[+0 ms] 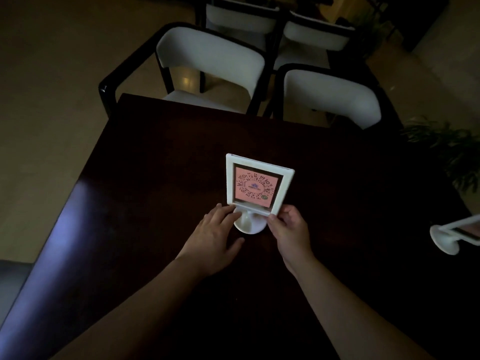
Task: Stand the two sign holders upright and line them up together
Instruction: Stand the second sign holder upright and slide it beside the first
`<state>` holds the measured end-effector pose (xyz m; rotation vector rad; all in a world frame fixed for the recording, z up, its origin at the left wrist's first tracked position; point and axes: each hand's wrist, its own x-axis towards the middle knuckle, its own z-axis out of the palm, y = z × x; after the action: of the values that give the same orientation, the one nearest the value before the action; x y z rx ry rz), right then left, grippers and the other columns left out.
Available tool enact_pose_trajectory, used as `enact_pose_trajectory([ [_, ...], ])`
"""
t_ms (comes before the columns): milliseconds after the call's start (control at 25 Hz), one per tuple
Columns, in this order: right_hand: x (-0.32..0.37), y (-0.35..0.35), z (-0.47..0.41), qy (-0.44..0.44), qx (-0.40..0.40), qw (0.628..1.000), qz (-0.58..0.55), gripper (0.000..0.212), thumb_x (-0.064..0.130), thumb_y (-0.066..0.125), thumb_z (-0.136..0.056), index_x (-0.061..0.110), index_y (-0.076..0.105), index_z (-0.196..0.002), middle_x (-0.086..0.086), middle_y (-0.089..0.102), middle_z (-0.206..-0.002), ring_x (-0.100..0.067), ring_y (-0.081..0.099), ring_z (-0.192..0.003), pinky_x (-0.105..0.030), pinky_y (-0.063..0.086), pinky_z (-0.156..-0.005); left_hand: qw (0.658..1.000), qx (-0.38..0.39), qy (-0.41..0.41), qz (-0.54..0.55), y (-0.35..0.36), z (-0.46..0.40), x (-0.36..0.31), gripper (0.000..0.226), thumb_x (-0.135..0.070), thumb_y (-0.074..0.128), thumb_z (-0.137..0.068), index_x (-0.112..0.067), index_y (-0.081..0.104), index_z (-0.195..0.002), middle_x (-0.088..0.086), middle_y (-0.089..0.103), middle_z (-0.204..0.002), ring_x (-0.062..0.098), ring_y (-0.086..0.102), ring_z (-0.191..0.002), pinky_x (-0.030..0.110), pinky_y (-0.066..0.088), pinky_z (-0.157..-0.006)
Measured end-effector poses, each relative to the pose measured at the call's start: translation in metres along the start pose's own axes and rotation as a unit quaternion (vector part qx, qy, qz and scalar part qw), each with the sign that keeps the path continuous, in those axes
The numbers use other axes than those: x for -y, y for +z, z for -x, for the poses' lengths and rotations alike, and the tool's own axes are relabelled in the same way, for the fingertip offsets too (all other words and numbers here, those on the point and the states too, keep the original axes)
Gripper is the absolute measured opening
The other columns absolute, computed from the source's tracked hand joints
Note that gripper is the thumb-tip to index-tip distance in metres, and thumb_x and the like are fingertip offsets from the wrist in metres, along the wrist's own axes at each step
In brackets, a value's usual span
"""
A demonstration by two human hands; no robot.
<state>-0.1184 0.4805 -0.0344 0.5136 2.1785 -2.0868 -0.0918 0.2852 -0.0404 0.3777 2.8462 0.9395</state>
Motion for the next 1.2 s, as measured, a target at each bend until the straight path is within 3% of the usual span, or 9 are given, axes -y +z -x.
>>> enact_pose_trajectory([
  [200, -0.009, -0.008, 0.005, -0.001, 0.007, 1.0, -0.012, 0.02, 0.0, 0.064, -0.091, 0.012, 0.063, -0.108, -0.003, 0.074, -0.111, -0.014, 0.069, -0.109, -0.045, 0.051, -0.102, 0.998, 0.04, -0.013, -0.045, 0.012, 0.005, -0.009, 0.072, -0.05, 0.051, -0.094, -0.027, 0.02, -0.155, -0.003, 0.014, -0.165, 0.018, -0.004, -0.152, 0.044, 0.004, -0.121],
  [400, -0.015, -0.014, 0.007, -0.004, 0.009, 1.0, 0.005, 0.022, 0.003, 0.066, -0.091, 0.013, 0.063, -0.111, -0.002, 0.074, -0.112, -0.011, 0.068, -0.109, -0.041, 0.053, -0.1, 0.996, 0.051, -0.015, -0.075, 0.017, 0.007, -0.012, 0.073, -0.051, 0.049, -0.094, -0.027, 0.018, -0.156, -0.002, 0.011, -0.166, 0.02, -0.007, -0.152, 0.047, 0.003, -0.122],
  [520, -0.012, -0.016, 0.013, -0.012, 0.005, 1.0, 0.022, 0.023, 0.007, 0.067, -0.092, 0.013, 0.063, -0.114, 0.002, 0.073, -0.111, -0.002, 0.068, -0.104, -0.031, 0.054, -0.093, 0.994, 0.061, -0.022, -0.086, 0.018, 0.01, -0.013, 0.074, -0.051, 0.049, -0.094, -0.027, 0.017, -0.156, -0.002, 0.01, -0.166, 0.02, -0.008, -0.152, 0.048, 0.003, -0.122],
  [640, -0.012, -0.02, 0.025, -0.014, -0.022, 0.996, 0.089, 0.029, 0.017, 0.066, -0.093, 0.017, 0.061, -0.121, 0.004, 0.069, -0.121, -0.002, 0.065, -0.11, -0.028, 0.053, -0.093, 0.992, 0.066, -0.023, -0.108, 0.018, 0.012, -0.011, 0.074, -0.053, 0.048, -0.094, -0.028, 0.015, -0.156, -0.003, 0.008, -0.166, 0.02, -0.011, -0.151, 0.049, 0.002, -0.122],
  [760, -0.017, -0.021, 0.04, -0.014, -0.005, 0.963, 0.271, 0.04, 0.03, 0.059, -0.096, 0.025, 0.053, -0.135, 0.005, 0.055, -0.141, -0.012, 0.05, -0.131, -0.034, 0.045, -0.105, 0.989, 0.068, -0.026, -0.127, 0.016, 0.012, -0.011, 0.076, -0.055, 0.046, -0.094, -0.028, 0.012, -0.156, -0.002, 0.006, -0.167, 0.021, -0.013, -0.151, 0.052, 0.002, -0.121],
  [880, -0.016, -0.016, 0.051, -0.001, 0.04, 0.937, 0.347, 0.046, 0.035, 0.051, -0.1, 0.028, 0.044, -0.145, 0.004, 0.035, -0.158, -0.015, 0.026, -0.148, -0.04, 0.031, -0.118, 0.987, 0.07, -0.03, -0.143, 0.014, 0.013, -0.013, 0.078, -0.058, 0.044, -0.093, -0.029, 0.01, -0.156, -0.002, 0.004, -0.167, 0.023, -0.015, -0.151, 0.057, 0.001, -0.12],
  [1080, -0.021, -0.009, 0.051, -0.112, 0.153, 0.862, 0.471, 0.055, 0.047, 0.03, -0.104, 0.029, 0.023, -0.155, 0.012, 0.009, -0.166, -0.009, -0.007, -0.151, -0.046, 0.005, -0.124, 0.979, 0.082, -0.027, -0.185, 0.014, 0.012, -0.012, 0.077, -0.059, 0.038, -0.094, -0.031, 0.005, -0.157, -0.001, -0.002, -0.167, 0.025, -0.02, -0.149, 0.06, -0.003, -0.117],
  [1200, -0.023, -0.003, 0.047, -0.16, 0.181, 0.814, 0.529, 0.057, 0.041, 0.026, -0.105, 0.027, 0.01, -0.157, 0.012, -0.004, -0.166, -0.006, -0.017, -0.149, -0.045, -0.001, -0.123, 0.975, 0.097, -0.027, -0.198, 0.012, 0.009, -0.011, 0.075, -0.053, 0.036, -0.095, -0.03, 0.001, -0.157, -0.001, -0.006, -0.167, 0.027, -0.022, -0.148, 0.062, -0.003, -0.117],
])
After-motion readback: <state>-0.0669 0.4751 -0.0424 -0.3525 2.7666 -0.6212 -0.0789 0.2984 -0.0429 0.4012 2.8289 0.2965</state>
